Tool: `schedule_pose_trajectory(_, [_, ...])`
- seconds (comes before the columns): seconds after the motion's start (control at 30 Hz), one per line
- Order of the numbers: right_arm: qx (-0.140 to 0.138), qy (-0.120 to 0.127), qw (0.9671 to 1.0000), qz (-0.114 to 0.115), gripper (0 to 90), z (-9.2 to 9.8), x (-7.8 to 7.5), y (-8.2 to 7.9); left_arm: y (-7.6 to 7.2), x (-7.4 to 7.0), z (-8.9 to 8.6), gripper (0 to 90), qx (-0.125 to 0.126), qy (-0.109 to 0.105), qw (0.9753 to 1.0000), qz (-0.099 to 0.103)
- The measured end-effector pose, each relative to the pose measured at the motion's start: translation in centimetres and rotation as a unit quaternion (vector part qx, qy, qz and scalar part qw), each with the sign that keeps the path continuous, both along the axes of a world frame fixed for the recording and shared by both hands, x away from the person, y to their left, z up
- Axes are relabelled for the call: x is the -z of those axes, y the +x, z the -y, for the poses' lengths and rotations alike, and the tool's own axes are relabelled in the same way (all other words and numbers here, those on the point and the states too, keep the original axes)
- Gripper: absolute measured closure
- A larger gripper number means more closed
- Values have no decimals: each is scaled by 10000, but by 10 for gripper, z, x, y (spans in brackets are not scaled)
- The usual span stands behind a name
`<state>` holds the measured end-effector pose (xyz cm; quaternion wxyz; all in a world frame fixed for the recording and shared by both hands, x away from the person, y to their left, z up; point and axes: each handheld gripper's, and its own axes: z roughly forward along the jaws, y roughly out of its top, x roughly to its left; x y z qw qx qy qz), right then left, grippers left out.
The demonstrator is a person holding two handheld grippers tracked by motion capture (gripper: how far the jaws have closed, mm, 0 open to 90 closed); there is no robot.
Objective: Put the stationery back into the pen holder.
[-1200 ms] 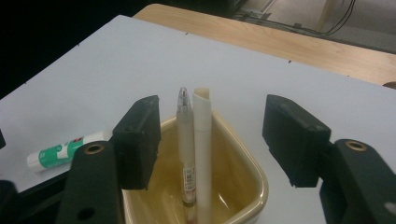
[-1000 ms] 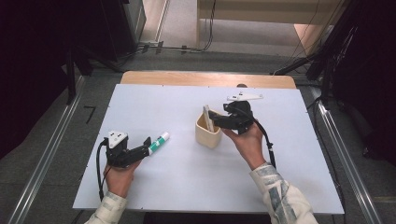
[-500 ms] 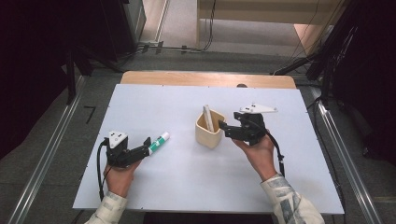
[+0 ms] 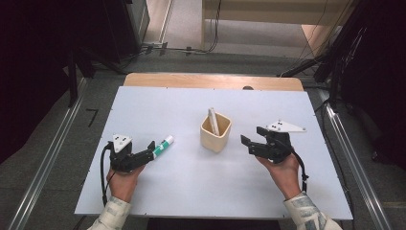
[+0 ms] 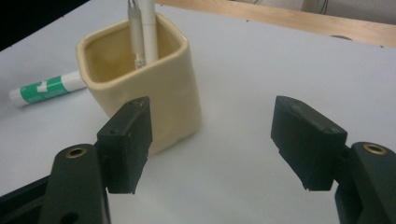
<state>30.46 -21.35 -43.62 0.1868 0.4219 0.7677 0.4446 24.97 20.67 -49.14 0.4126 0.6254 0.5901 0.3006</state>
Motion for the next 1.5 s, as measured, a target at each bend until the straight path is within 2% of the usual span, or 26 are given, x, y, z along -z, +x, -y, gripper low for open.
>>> schedule_pose_trajectory(0.2, [111, -73, 9999, -92, 276, 14, 10, -4, 1, 1, 1, 142, 27, 68, 10000, -9])
schedule_pose_trajectory(0.53, [248, -180, 9994, -169, 275, 32, 24, -12, 3, 4, 4, 141, 71, 316, 9995, -65])
schedule_pose_trajectory(0.93, [365, -236, 9988, -243, 272, 50, 31, -19, 11, 10, 4, 141, 136, 551, 9981, -222])
schedule_pose_trajectory(1.13, [426, -148, 9986, -267, 272, 56, 30, -20, 13, 12, 5, 141, 165, 585, 9978, -275])
schedule_pose_trajectory(1.5, [429, -145, 9986, -263, 272, 58, 31, -20, 16, 14, 7, 141, 203, 642, 9972, -332])
